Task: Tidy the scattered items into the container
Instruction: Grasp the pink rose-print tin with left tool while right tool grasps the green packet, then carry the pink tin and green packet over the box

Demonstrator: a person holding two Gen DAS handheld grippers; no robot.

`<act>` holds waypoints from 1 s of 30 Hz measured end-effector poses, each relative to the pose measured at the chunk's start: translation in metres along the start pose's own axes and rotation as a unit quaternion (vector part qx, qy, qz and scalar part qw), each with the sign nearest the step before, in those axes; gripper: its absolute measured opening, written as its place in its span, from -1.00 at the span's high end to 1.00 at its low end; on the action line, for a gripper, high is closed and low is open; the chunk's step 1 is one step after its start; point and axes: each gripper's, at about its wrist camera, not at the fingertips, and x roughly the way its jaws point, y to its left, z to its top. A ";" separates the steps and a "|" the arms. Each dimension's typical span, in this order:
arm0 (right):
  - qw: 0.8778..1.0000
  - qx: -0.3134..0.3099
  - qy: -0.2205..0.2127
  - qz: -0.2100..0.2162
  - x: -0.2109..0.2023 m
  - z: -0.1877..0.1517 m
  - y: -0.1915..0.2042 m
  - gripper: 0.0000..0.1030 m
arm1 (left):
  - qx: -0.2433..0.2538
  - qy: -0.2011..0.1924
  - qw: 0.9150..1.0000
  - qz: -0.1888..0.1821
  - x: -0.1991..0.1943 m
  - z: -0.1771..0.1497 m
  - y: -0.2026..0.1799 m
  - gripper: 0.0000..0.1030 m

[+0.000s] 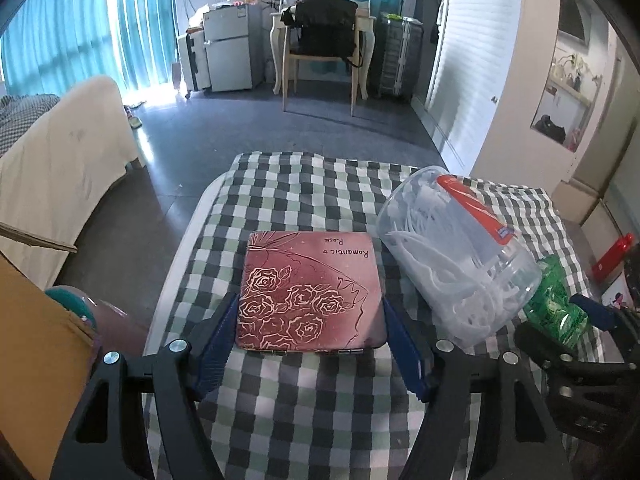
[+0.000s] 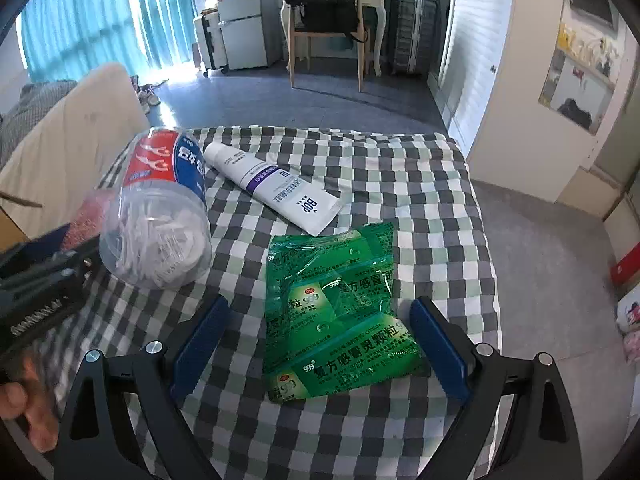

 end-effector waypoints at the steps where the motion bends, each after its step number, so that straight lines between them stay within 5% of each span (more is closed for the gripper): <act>1: 1.000 -0.003 -0.001 -0.002 0.000 0.000 0.001 -0.79 | -0.001 -0.001 1.000 0.000 -0.001 0.000 0.000 -0.39; 4: 1.000 -0.001 -0.003 -0.007 -0.001 -0.001 0.000 -0.57 | -0.003 -0.003 1.000 0.000 -0.004 0.000 -0.001 -0.39; 6: 1.000 0.001 -0.005 -0.011 -0.004 0.000 0.000 -0.20 | -0.002 -0.006 1.000 0.000 -0.007 0.001 -0.002 -0.39; 9: 1.000 0.004 -0.001 -0.006 -0.007 0.001 -0.002 -0.09 | -0.003 -0.009 1.000 -0.001 -0.012 0.002 -0.004 -0.39; 20: 0.999 0.005 -0.032 0.002 -0.049 0.003 -0.002 0.00 | -0.008 -0.033 0.999 0.000 -0.060 0.005 0.001 -0.39; 30: 0.996 -0.004 -0.082 0.030 -0.131 -0.002 0.028 0.00 | -0.019 -0.078 0.997 0.013 -0.152 -0.007 0.021 -0.39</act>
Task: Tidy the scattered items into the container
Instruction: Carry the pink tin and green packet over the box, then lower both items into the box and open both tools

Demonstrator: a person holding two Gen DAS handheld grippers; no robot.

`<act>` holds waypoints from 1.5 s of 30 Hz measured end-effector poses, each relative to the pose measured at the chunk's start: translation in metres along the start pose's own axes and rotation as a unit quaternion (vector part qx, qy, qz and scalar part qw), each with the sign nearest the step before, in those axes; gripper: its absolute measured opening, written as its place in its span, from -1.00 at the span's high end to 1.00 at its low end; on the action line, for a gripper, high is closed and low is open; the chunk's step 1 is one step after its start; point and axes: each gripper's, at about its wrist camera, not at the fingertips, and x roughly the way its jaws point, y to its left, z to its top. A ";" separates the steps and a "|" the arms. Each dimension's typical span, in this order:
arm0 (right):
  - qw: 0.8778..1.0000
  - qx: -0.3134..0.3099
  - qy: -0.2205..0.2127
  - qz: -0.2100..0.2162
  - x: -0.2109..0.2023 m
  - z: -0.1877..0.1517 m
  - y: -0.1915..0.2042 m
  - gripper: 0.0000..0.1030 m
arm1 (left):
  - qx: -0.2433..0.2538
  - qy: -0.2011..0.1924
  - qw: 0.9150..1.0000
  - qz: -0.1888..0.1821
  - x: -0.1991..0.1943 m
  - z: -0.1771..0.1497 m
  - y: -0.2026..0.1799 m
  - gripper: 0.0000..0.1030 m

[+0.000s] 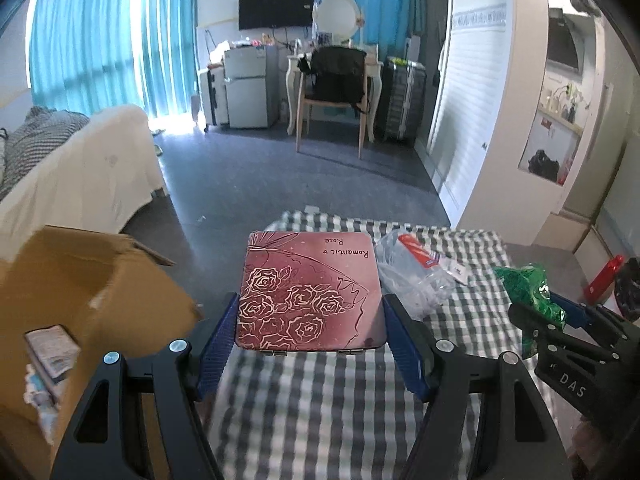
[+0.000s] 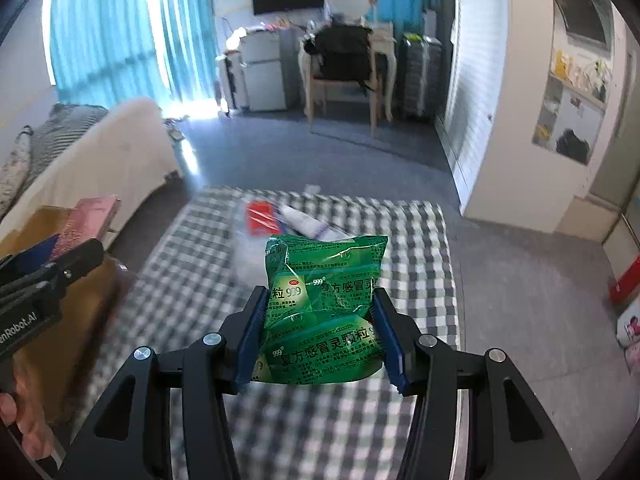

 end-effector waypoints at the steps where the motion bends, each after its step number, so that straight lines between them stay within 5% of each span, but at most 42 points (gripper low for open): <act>1: 1.000 -0.004 -0.007 0.004 -0.010 0.002 0.007 0.00 | -0.002 -0.006 1.000 0.002 -0.011 0.000 0.003 -0.39; 10: 0.996 -0.045 -0.058 0.047 -0.083 0.008 0.080 0.00 | -0.020 -0.053 0.998 0.028 -0.102 -0.006 0.046 -0.39; 23: 0.983 -0.108 -0.080 0.121 -0.114 0.013 0.201 0.00 | -0.065 -0.080 0.990 0.097 -0.173 -0.024 0.157 -0.40; 33: 0.969 -0.165 -0.049 0.180 -0.065 0.014 0.298 0.00 | -0.115 -0.053 0.980 0.152 -0.160 -0.048 0.244 -0.40; 45: 0.959 -0.199 0.019 0.199 0.013 -0.015 0.345 0.00 | -0.134 -0.003 0.978 0.161 -0.106 -0.070 0.280 -0.40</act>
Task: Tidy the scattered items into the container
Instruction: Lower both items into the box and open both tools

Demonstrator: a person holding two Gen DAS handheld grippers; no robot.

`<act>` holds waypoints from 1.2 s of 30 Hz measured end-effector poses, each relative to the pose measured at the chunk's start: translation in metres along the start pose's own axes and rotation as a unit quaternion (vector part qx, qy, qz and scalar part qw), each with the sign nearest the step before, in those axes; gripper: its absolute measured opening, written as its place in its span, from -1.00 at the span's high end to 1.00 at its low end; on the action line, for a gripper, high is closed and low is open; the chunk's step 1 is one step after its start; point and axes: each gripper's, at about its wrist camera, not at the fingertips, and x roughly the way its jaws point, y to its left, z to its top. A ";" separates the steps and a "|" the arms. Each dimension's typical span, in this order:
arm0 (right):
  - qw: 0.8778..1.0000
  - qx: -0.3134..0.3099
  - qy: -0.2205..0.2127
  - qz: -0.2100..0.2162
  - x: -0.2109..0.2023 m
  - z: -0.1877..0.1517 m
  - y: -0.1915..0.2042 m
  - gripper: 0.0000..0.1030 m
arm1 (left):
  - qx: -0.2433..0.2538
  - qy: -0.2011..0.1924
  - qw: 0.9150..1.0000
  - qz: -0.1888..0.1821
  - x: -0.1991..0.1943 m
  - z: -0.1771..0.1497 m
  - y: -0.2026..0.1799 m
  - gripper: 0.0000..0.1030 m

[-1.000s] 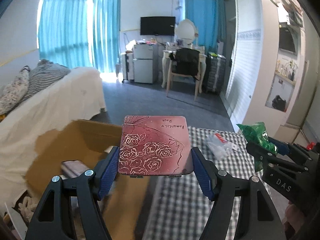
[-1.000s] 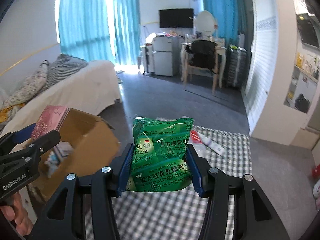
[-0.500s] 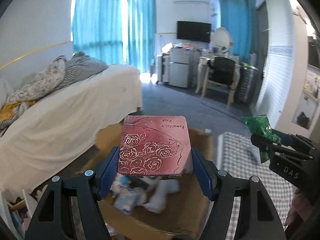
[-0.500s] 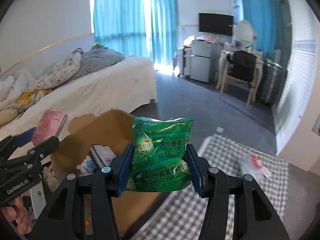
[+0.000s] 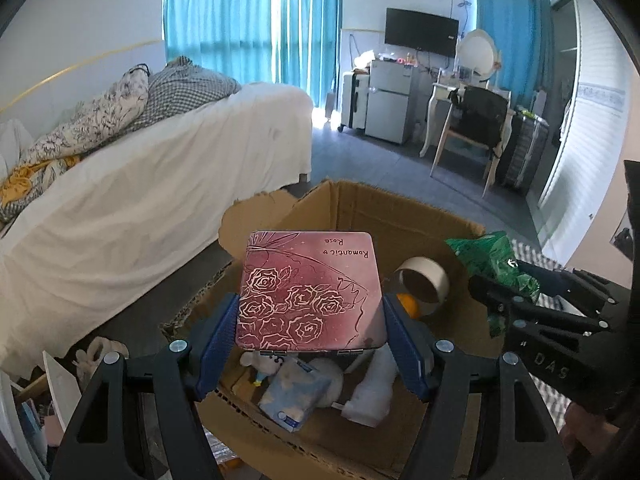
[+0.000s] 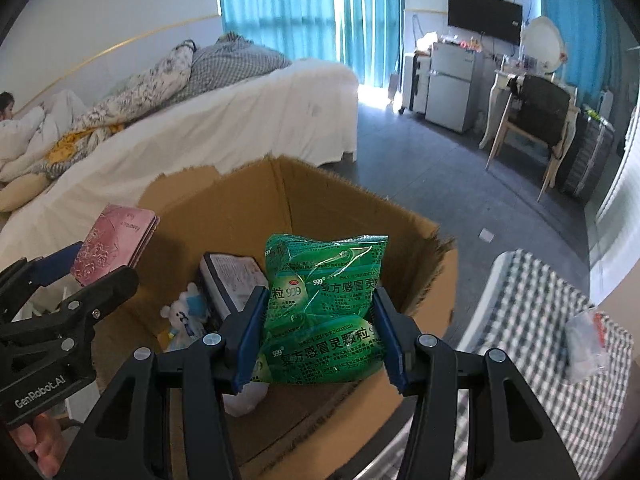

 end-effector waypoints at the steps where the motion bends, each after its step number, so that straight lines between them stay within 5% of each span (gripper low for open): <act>1: 1.000 -0.001 0.003 0.001 0.003 -0.001 -0.001 0.00 | -0.001 0.004 1.000 0.000 0.004 -0.001 0.002 -0.40; 14: 1.000 -0.003 0.020 -0.002 0.020 -0.009 0.000 -0.10 | -0.009 0.013 1.000 0.020 0.020 -0.007 0.010 -0.45; 24: 1.000 0.007 0.005 -0.008 0.007 -0.004 0.002 -0.72 | -0.012 -0.005 1.000 0.021 0.004 0.000 0.016 -0.66; 36: 0.999 0.016 -0.027 -0.017 -0.036 -0.005 -0.009 -0.74 | -0.006 -0.028 1.000 0.006 -0.030 0.009 0.001 -0.66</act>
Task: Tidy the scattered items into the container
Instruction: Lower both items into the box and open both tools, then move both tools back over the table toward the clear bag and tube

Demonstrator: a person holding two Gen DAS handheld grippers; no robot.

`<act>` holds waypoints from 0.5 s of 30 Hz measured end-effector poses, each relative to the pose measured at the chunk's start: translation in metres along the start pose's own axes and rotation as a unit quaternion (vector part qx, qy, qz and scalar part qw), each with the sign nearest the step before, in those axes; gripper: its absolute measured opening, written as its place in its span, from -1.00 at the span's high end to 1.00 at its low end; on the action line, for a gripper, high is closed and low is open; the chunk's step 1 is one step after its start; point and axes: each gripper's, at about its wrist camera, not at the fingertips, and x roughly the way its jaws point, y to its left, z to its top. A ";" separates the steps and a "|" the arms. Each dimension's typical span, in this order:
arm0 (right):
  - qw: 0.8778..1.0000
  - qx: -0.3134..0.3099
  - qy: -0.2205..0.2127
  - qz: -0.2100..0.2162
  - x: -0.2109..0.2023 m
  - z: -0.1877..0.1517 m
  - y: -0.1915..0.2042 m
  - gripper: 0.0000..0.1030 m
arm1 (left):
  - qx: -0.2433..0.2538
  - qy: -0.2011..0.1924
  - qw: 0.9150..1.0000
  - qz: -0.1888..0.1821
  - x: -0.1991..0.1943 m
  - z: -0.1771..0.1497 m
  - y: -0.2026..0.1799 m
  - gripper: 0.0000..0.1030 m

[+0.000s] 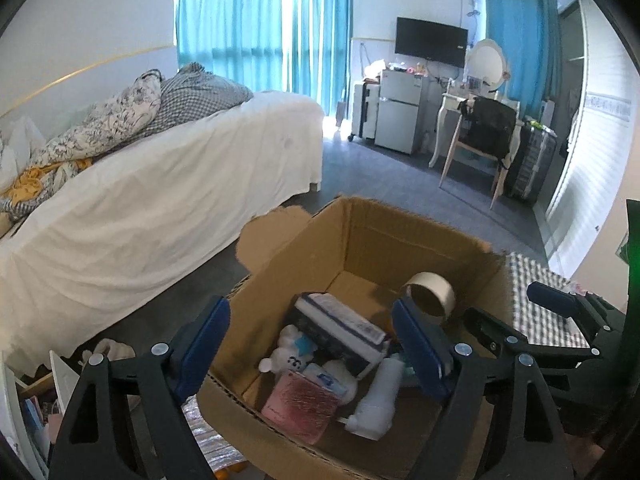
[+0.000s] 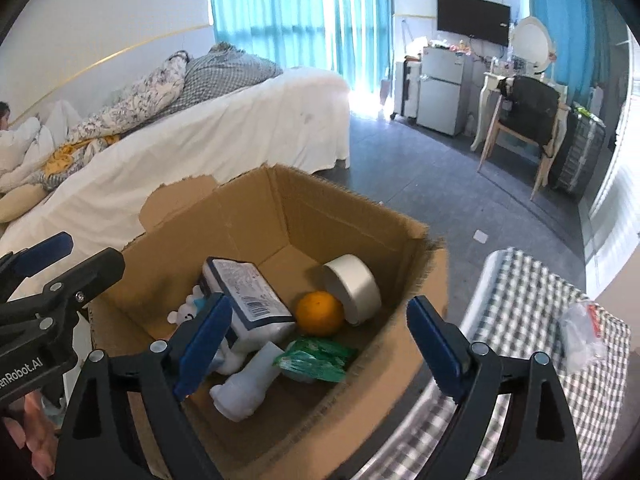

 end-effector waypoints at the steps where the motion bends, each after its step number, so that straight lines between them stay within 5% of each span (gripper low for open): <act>1: 1.000 0.004 -0.006 -0.006 -0.008 -0.001 -0.006 -0.74 | 0.004 -0.003 1.000 -0.005 -0.004 0.001 -0.006 -0.66; 15: 0.988 0.088 -0.041 -0.118 -0.115 -0.041 -0.159 -0.77 | 0.060 -0.020 0.993 -0.097 -0.038 -0.001 -0.157 -0.94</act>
